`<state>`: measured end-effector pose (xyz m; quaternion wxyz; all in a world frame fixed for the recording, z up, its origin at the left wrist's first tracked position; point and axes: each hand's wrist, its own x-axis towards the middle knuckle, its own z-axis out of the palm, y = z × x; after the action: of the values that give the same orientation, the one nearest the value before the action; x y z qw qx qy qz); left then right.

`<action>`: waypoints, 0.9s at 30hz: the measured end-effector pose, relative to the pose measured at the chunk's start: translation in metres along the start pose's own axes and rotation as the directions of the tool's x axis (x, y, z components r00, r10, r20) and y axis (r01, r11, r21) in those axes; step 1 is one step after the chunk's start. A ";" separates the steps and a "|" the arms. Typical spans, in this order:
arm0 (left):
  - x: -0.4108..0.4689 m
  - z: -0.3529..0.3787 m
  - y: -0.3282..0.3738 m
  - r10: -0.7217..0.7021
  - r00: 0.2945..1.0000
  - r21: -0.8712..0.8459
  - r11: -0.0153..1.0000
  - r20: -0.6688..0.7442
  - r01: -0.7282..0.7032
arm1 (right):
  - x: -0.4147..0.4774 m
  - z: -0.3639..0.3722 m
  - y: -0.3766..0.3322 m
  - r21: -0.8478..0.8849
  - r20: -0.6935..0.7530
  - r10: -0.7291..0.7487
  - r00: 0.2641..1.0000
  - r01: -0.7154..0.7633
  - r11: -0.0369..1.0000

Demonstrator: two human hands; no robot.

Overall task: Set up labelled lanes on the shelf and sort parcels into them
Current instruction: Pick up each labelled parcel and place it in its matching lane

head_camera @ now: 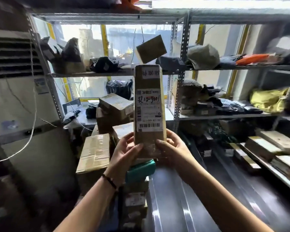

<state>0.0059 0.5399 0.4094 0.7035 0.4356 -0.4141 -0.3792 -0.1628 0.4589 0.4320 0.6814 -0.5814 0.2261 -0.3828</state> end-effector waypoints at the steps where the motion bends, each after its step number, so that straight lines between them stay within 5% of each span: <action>1: 0.002 0.009 -0.005 -0.013 1.000 0.010 1.000 0.022 0.013 | -0.006 -0.012 -0.001 -0.003 -0.020 -0.003 1.000 0.003 1.000; 8: 0.013 0.120 -0.040 -0.007 0.961 0.162 0.986 0.275 -0.039 | -0.062 -0.116 -0.024 -0.023 -0.224 -0.061 0.973 0.057 0.998; 11: 0.023 0.170 -0.054 0.131 0.950 0.330 0.917 0.284 -0.225 | -0.082 -0.170 -0.044 -0.111 -0.327 -0.128 0.936 0.096 0.989; 13: 0.039 0.198 -0.062 0.375 0.864 0.529 0.683 0.338 -0.503 | -0.095 -0.209 -0.062 -0.260 -0.399 -0.193 0.896 0.090 0.961; 15: 0.055 0.230 -0.064 0.514 0.704 0.585 0.405 0.490 -0.703 | -0.107 -0.248 -0.082 -0.443 -0.420 -0.257 0.871 0.051 0.895; 17: 0.070 0.263 -0.068 0.480 0.587 0.571 0.199 0.651 -0.796 | -0.116 -0.284 -0.097 -0.598 -0.392 -0.315 0.864 0.021 0.801; 19: 0.085 0.296 -0.081 0.342 0.563 0.563 0.110 0.753 -0.819 | -0.124 -0.317 -0.109 -0.712 -0.358 -0.350 0.866 -0.010 0.702; 20: 0.090 0.313 -0.089 0.252 0.573 0.554 0.148 0.780 -0.819 | -0.129 -0.331 -0.114 -0.762 -0.338 -0.363 0.868 -0.026 0.647; 22: 0.101 0.345 -0.108 -0.024 0.581 0.543 0.389 0.813 -0.744 | -0.137 -0.355 -0.119 -0.825 -0.289 -0.364 0.885 -0.037 0.564; 24: 0.106 0.377 -0.131 -0.307 0.475 0.543 0.663 0.825 -0.515 | -0.148 -0.385 -0.120 -0.805 -0.285 -0.347 0.893 -0.026 0.593; 27: 0.108 0.418 -0.165 -0.426 0.387 0.535 0.809 0.818 -0.241 | -0.161 -0.431 -0.125 -0.763 -0.337 -0.337 0.879 -0.045 0.645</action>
<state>-0.3647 0.2635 0.4000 0.1634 0.3669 -0.7974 -0.4504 -0.6170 0.3145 0.4355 0.2731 -0.7217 0.4655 -0.4334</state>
